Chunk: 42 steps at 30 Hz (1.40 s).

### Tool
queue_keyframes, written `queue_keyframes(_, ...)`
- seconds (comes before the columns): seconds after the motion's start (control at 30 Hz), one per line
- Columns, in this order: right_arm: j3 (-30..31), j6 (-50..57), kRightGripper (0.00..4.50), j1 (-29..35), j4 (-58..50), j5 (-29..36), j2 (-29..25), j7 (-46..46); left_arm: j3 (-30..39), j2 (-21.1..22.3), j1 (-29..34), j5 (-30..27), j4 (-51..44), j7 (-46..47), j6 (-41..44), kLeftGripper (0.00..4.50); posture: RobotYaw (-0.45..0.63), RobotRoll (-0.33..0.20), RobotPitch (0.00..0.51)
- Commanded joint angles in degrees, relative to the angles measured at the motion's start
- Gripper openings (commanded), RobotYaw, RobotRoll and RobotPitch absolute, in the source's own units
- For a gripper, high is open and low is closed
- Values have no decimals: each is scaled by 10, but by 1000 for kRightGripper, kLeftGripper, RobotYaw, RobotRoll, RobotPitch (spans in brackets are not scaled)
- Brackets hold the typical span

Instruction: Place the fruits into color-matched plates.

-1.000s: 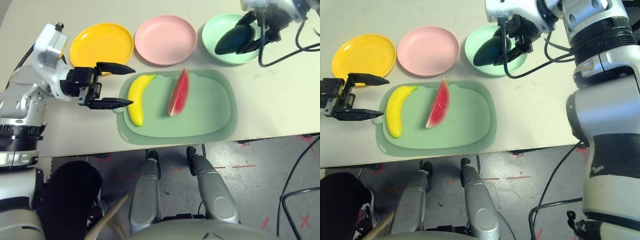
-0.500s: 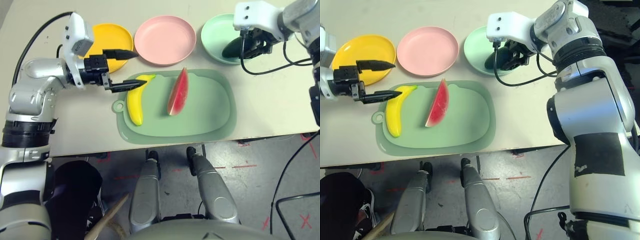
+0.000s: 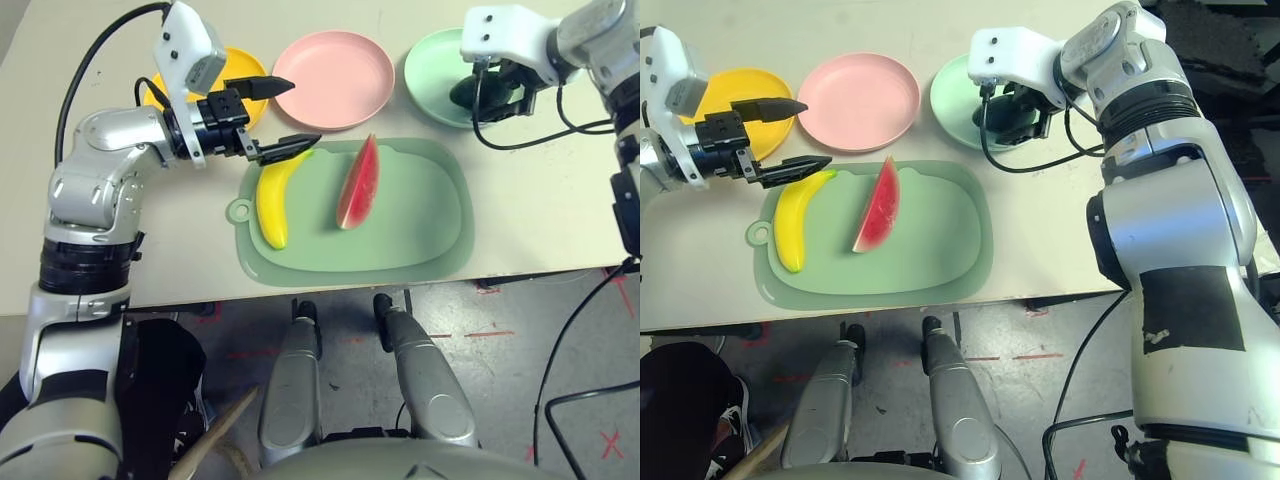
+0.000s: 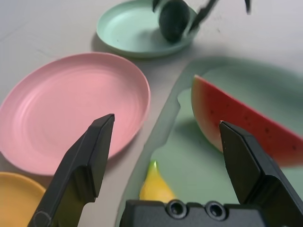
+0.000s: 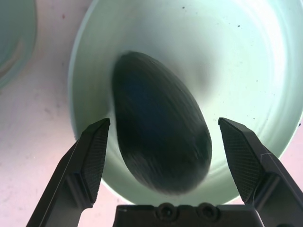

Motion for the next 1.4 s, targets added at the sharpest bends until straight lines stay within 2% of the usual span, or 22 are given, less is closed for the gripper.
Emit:
queue_keyframes(0.03,-11,-56,4472,-35,-19,-4,-10,57,-10,38,36,-3,22,-108,-40,4500,-73,0,402)
queue_keyframes(0.2,-33,-162,4472,-62,-78,41,2,179,18,73,60,-48,63,-242,-63,4500,-96,0,408)
queue_keyframes(0.33,-35,-219,4472,-49,-156,117,18,243,-17,124,63,-77,81,-268,-95,4500,-106,0,408)
queue_keyframes(0.5,41,-226,4472,-17,-282,242,10,246,-51,151,37,-120,80,-268,-102,4500,-113,0,408)
queue_keyframes(0.8,148,-207,4472,-4,-385,345,-14,246,-52,139,18,-117,107,-268,-132,4500,-105,0,416)
queue_keyframes(1.03,170,-200,4472,2,-407,364,10,246,-53,128,3,-114,129,-268,-170,4500,-96,0,422)
queue_keyframes(1.4,154,-187,4472,44,-414,312,56,246,-61,144,23,-123,149,-268,-196,4500,-85,0,425)
